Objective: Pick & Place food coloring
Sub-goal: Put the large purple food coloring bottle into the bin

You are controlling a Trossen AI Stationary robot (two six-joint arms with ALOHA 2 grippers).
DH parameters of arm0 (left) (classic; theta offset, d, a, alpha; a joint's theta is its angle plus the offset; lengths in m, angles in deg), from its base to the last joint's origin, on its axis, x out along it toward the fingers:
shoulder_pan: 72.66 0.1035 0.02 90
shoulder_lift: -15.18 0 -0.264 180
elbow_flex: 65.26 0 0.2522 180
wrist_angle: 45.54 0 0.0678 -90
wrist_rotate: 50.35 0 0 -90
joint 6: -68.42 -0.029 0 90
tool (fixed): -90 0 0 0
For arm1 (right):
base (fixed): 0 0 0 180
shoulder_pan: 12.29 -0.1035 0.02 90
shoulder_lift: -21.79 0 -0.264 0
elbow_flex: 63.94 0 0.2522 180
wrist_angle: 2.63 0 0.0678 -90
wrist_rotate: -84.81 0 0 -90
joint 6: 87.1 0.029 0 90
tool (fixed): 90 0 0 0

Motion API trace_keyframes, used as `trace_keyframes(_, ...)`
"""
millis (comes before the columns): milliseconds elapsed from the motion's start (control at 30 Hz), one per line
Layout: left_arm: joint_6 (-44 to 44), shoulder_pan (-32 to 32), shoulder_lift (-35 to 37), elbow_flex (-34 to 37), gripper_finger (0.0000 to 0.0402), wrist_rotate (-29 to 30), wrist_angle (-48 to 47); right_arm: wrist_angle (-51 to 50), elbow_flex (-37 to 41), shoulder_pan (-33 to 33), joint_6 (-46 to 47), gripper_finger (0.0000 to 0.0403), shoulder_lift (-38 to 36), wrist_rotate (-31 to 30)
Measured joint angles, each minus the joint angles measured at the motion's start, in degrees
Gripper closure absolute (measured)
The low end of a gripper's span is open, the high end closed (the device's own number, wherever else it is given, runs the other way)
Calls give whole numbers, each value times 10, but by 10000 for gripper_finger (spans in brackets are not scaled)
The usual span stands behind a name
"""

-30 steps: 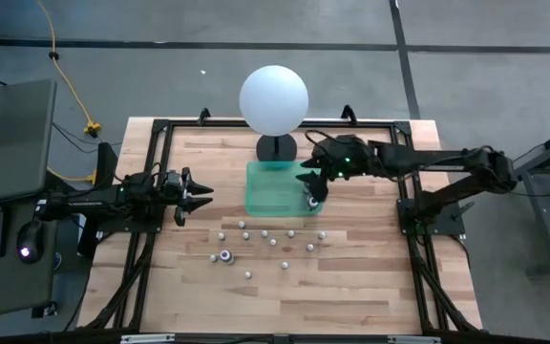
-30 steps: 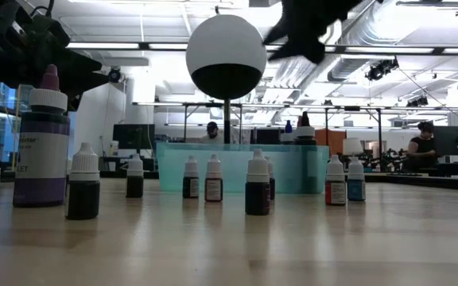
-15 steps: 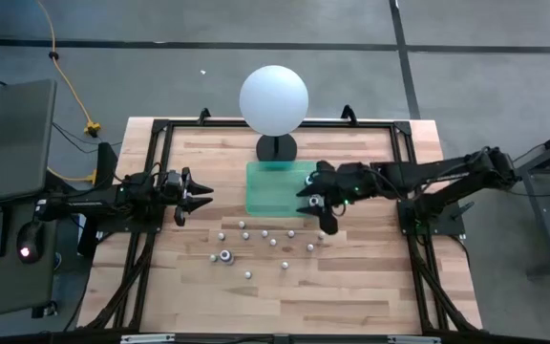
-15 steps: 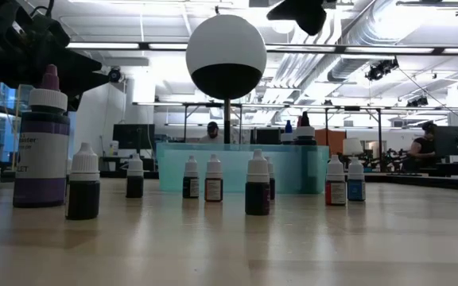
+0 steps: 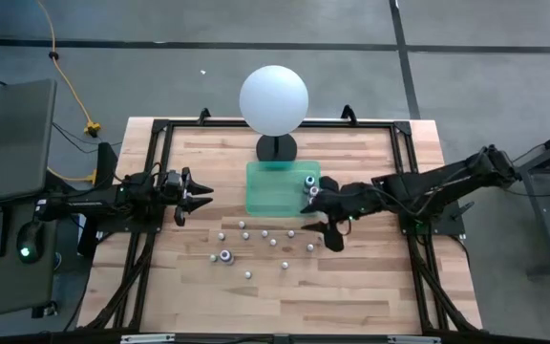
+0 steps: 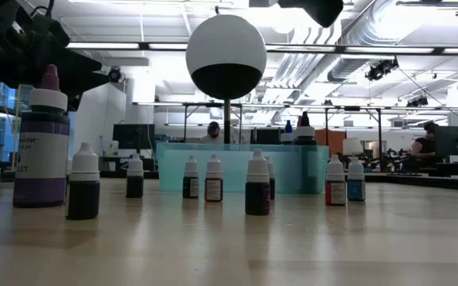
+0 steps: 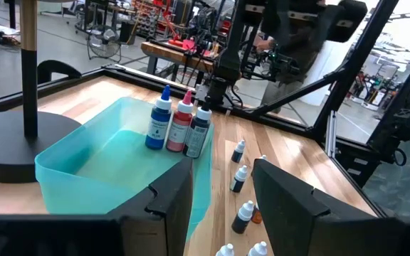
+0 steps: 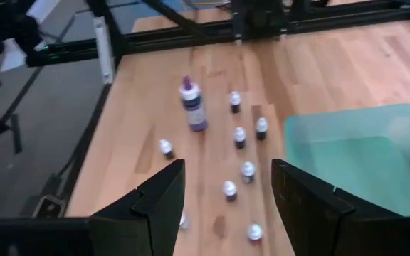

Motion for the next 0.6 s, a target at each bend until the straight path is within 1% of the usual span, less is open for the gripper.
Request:
trace_keyframes(267, 0, 0, 0, 0, 255, 0, 0, -10, 0, -30, 6, 205, 0, -10)
trace_keyframes(333, 0, 0, 0, 0, 255, 0, 0, -27, 0, -35, 21, 213, -1, -20)
trace_keyframes(400, 0, 0, 0, 0, 255, 0, 0, -46, 0, -39, 25, 234, -5, -34)
trace_keyframes(467, 0, 0, 0, 0, 255, 0, 0, -52, 0, -44, 23, 267, -14, -46)
trace_keyframes(600, 0, 0, 0, 0, 255, 0, 0, -63, 0, -48, 3, 359, -43, -48)
